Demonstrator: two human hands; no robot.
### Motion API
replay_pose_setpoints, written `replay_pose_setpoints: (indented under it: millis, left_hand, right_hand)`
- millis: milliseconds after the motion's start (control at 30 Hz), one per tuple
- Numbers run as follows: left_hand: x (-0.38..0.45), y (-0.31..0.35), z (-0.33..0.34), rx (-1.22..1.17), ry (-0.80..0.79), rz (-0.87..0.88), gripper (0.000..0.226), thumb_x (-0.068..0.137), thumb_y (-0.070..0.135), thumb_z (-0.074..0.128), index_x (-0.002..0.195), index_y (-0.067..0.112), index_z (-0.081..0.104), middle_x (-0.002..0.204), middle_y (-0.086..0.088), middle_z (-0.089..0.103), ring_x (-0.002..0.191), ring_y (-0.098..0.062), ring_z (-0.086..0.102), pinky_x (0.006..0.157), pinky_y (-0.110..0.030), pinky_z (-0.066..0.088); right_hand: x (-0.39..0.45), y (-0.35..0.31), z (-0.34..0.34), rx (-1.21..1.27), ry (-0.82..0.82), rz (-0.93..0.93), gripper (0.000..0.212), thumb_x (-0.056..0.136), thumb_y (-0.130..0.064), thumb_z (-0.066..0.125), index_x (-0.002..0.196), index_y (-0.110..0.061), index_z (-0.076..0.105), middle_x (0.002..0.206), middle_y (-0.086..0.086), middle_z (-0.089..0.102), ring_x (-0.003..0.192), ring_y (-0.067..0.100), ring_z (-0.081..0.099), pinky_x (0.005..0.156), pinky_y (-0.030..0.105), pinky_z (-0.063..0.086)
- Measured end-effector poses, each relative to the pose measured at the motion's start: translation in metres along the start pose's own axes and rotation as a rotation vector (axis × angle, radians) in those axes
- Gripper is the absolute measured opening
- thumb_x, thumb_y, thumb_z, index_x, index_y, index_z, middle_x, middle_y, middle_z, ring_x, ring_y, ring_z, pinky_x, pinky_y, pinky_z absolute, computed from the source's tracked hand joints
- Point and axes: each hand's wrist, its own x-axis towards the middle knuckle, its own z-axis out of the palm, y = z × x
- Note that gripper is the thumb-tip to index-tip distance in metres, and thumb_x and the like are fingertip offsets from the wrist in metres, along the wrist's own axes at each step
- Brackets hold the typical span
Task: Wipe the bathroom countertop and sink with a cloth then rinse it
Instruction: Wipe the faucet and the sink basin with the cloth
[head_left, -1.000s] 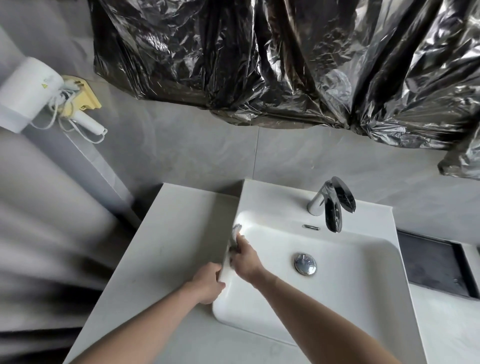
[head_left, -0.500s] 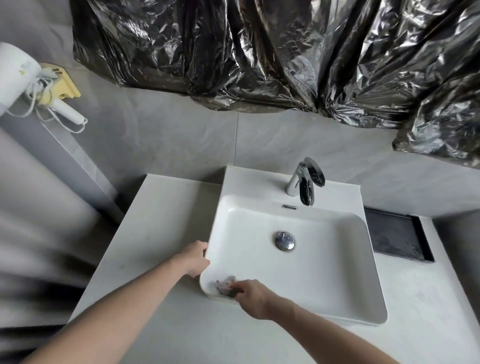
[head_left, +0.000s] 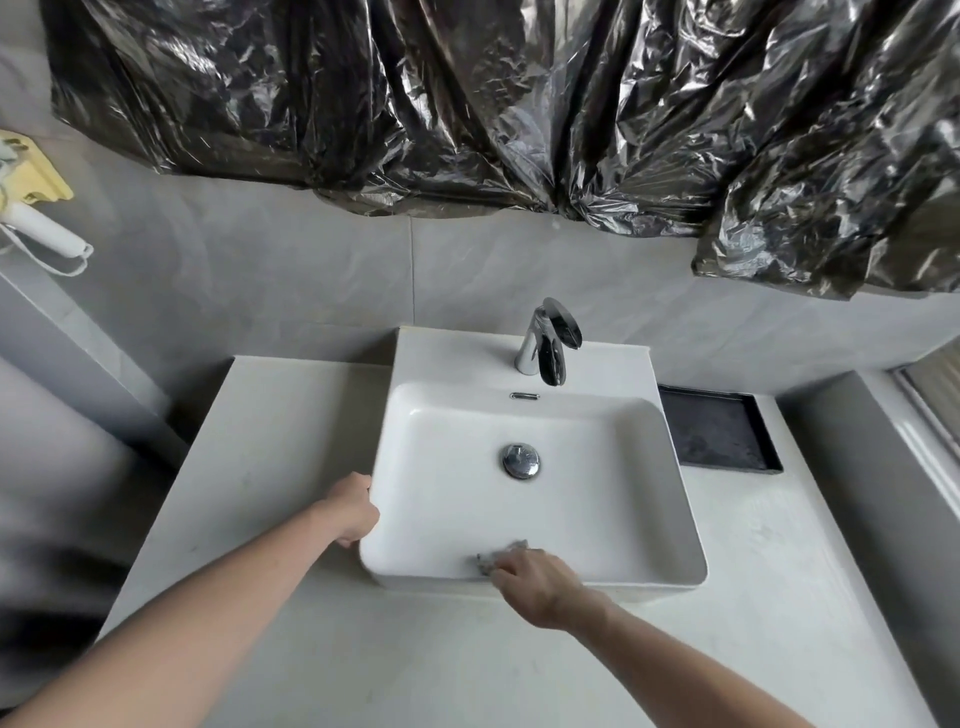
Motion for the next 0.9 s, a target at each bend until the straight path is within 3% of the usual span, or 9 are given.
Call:
replay_pose_setpoints:
  millis: [67, 200, 400, 533, 633, 700, 767, 833, 900]
  left_hand:
    - [0.001, 0.0, 0.001, 0.005, 0.008, -0.012, 0.027, 0.079, 0.01, 0.048, 0.098, 0.011, 0.067, 0.079, -0.008, 0.066, 0.051, -0.028, 0.054, 0.04, -0.025, 0.047]
    - [-0.002, 0.003, 0.005, 0.023, 0.033, -0.008, 0.029, 0.079, 0.007, 0.042, 0.098, 0.011, 0.064, 0.087, -0.012, 0.07, 0.052, -0.028, 0.055, 0.044, -0.028, 0.052]
    - [-0.003, 0.008, 0.009, 0.038, 0.056, 0.01, 0.026, 0.08, 0.004, 0.04, 0.093, 0.009, 0.062, 0.084, -0.012, 0.068, 0.053, -0.028, 0.056, 0.043, -0.028, 0.05]
    - [-0.003, 0.008, 0.009, 0.071, 0.065, -0.007, 0.028, 0.08, 0.005, 0.039, 0.095, 0.009, 0.062, 0.085, -0.011, 0.069, 0.051, -0.026, 0.057, 0.042, -0.026, 0.05]
    - [-0.003, 0.007, 0.008, 0.072, 0.073, -0.025, 0.029, 0.077, 0.006, 0.04, 0.094, 0.011, 0.062, 0.08, -0.008, 0.068, 0.05, -0.028, 0.055, 0.044, -0.028, 0.052]
    - [-0.003, 0.008, 0.01, 0.078, 0.089, -0.038, 0.028, 0.076, 0.008, 0.042, 0.094, 0.014, 0.063, 0.083, -0.008, 0.071, 0.056, -0.03, 0.061, 0.046, -0.032, 0.058]
    - [-0.005, 0.009, 0.013, 0.098, 0.117, -0.05, 0.028, 0.076, 0.009, 0.043, 0.095, 0.016, 0.063, 0.083, -0.008, 0.07, 0.056, -0.029, 0.061, 0.043, -0.027, 0.053]
    - [-0.008, 0.012, 0.016, 0.141, 0.164, -0.051, 0.029, 0.077, 0.01, 0.044, 0.098, 0.018, 0.063, 0.084, -0.006, 0.07, 0.055, -0.027, 0.06, 0.04, -0.023, 0.046]
    - [-0.007, 0.016, 0.02, 0.184, 0.199, -0.052, 0.032, 0.081, 0.008, 0.043, 0.104, 0.018, 0.063, 0.09, -0.005, 0.068, 0.059, -0.023, 0.059, 0.039, -0.024, 0.044]
  right_hand:
    - [0.005, -0.031, 0.01, 0.025, -0.007, -0.039, 0.02, 0.086, -0.039, 0.034, 0.078, -0.027, 0.049, 0.113, 0.006, 0.067, 0.109, 0.032, 0.059, 0.084, 0.037, 0.043]
    - [0.0, -0.043, 0.013, 0.043, 0.014, -0.035, 0.03, 0.089, -0.038, 0.035, 0.1, -0.027, 0.06, 0.126, 0.004, 0.064, 0.117, 0.032, 0.058, 0.097, 0.038, 0.045]
    - [-0.032, 0.034, -0.014, -0.089, 0.086, 0.101, 0.04, 0.099, -0.045, 0.032, 0.115, -0.03, 0.065, 0.132, 0.0, 0.062, 0.123, 0.027, 0.058, 0.1, 0.038, 0.042]
    - [-0.058, 0.087, -0.04, -0.203, 0.116, 0.235, 0.048, 0.099, -0.049, 0.029, 0.107, -0.023, 0.068, 0.128, 0.0, 0.068, 0.119, 0.029, 0.061, 0.094, 0.038, 0.046]
    - [-0.073, 0.108, -0.056, -0.289, 0.094, 0.266, 0.038, 0.098, -0.039, 0.029, 0.088, -0.023, 0.062, 0.117, 0.002, 0.071, 0.108, 0.031, 0.064, 0.077, 0.034, 0.041]
    - [-0.081, 0.12, -0.07, -0.34, 0.054, 0.25, 0.032, 0.098, -0.032, 0.032, 0.08, -0.026, 0.057, 0.109, 0.004, 0.071, 0.101, 0.033, 0.064, 0.075, 0.032, 0.037]
    - [-0.083, 0.135, -0.081, -0.376, -0.02, 0.255, 0.028, 0.095, -0.022, 0.037, 0.07, -0.024, 0.049, 0.09, 0.002, 0.064, 0.087, 0.033, 0.058, 0.073, 0.031, 0.038]
    - [-0.082, 0.149, -0.088, -0.431, -0.084, 0.245, 0.021, 0.086, -0.011, 0.039, 0.076, -0.021, 0.055, 0.088, 0.001, 0.064, 0.082, 0.032, 0.057, 0.071, 0.034, 0.047]
    - [-0.081, 0.156, -0.097, -0.488, -0.107, 0.158, 0.042, 0.078, -0.004, 0.038, 0.1, -0.022, 0.069, 0.113, 0.003, 0.069, 0.102, 0.032, 0.064, 0.09, 0.037, 0.055]
